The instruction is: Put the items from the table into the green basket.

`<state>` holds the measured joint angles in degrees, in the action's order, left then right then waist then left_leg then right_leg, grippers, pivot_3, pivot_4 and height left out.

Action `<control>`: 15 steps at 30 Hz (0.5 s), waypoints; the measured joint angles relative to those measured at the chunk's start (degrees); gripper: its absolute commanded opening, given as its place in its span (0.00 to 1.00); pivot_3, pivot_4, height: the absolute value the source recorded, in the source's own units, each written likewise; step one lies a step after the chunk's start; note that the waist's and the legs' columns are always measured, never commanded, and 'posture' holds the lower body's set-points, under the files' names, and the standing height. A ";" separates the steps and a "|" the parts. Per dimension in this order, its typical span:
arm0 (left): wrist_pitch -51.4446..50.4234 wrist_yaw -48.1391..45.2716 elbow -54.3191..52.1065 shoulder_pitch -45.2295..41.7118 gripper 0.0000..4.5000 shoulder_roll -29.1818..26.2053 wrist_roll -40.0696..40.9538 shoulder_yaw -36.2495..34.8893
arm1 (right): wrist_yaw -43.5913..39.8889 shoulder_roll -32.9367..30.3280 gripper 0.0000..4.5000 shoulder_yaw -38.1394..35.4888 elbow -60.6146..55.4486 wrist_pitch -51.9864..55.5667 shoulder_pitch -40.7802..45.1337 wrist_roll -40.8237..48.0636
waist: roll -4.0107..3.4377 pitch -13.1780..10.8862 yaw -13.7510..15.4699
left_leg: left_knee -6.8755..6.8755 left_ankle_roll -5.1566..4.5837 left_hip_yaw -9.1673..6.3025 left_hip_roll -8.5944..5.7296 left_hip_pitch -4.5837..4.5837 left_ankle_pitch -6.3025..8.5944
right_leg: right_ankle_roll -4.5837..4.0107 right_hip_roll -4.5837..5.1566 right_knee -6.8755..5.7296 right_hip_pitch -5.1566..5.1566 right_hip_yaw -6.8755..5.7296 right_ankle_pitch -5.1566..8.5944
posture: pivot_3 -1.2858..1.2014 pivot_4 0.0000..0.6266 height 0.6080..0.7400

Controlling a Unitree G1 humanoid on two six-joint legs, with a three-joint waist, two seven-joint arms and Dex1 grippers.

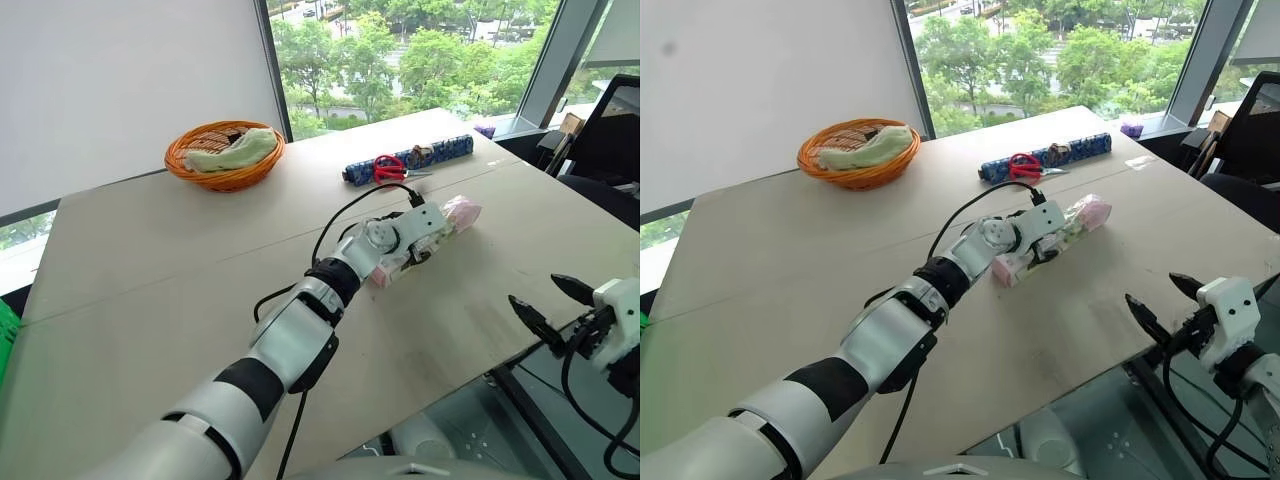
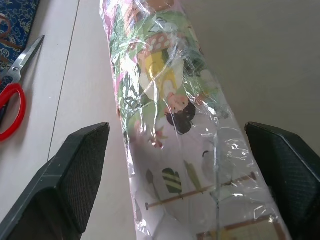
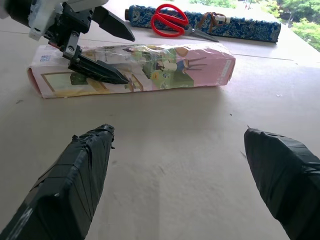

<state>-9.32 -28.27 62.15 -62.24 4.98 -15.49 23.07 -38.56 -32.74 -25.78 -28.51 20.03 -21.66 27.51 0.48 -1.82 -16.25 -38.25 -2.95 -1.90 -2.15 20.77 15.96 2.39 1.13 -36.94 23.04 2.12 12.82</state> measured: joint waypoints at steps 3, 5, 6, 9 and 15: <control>-0.46 0.02 0.52 0.02 1.00 0.04 -0.16 -0.04 | -1.08 0.93 1.00 -0.02 -0.73 -0.48 0.29 2.59 | 0.01 0.00 -0.03 | 0.00 0.18 -0.01 0.01 0.00 0.10 | 0.01 0.00 0.00 0.00 -0.01 -0.01 | 0.39 0.00 1.00; -0.70 -0.27 0.75 0.06 1.00 0.08 -0.18 -0.05 | -1.81 1.22 1.00 -0.02 -1.61 -0.48 0.12 4.42 | 0.00 0.00 -0.06 | 0.01 0.18 -0.01 0.01 0.00 0.10 | 0.02 -0.01 0.00 -0.01 0.00 -0.01 | 0.39 0.00 1.00; -0.84 -0.35 0.87 0.18 1.00 0.09 -0.22 -0.05 | -2.36 1.19 1.00 -0.02 -2.16 -0.48 -0.18 4.87 | 0.00 0.00 -0.08 | 0.01 0.18 -0.01 0.01 0.00 0.10 | 0.02 0.00 0.00 -0.02 0.00 -0.01 | 0.39 0.00 1.00; -0.97 -0.61 0.94 0.44 0.86 0.08 -0.28 -0.05 | -3.34 0.95 1.00 -0.18 -2.46 -0.33 -1.53 5.92 | 0.01 0.00 -0.07 | 0.01 0.19 -0.01 0.02 -0.01 0.11 | 0.03 0.01 0.01 -0.06 0.00 -0.01 | 0.39 0.00 1.00; -0.99 -1.51 0.85 0.64 0.31 0.11 -0.26 -0.14 | -5.48 -1.62 1.00 -3.62 -2.46 0.96 -4.04 9.19 | 0.06 -0.02 -0.13 | 0.01 0.24 -0.07 0.02 -0.18 0.14 | 0.05 0.28 0.03 -0.37 -0.09 -0.02 | 0.39 0.00 1.00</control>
<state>-10.31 -29.79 63.00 -61.59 5.09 -15.75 22.93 -44.03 -34.36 -29.41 -30.98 20.99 -25.69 36.70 0.54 -1.84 -16.38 -38.24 -2.71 -1.96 -2.13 20.59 16.10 2.43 1.41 -36.90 22.67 2.04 12.80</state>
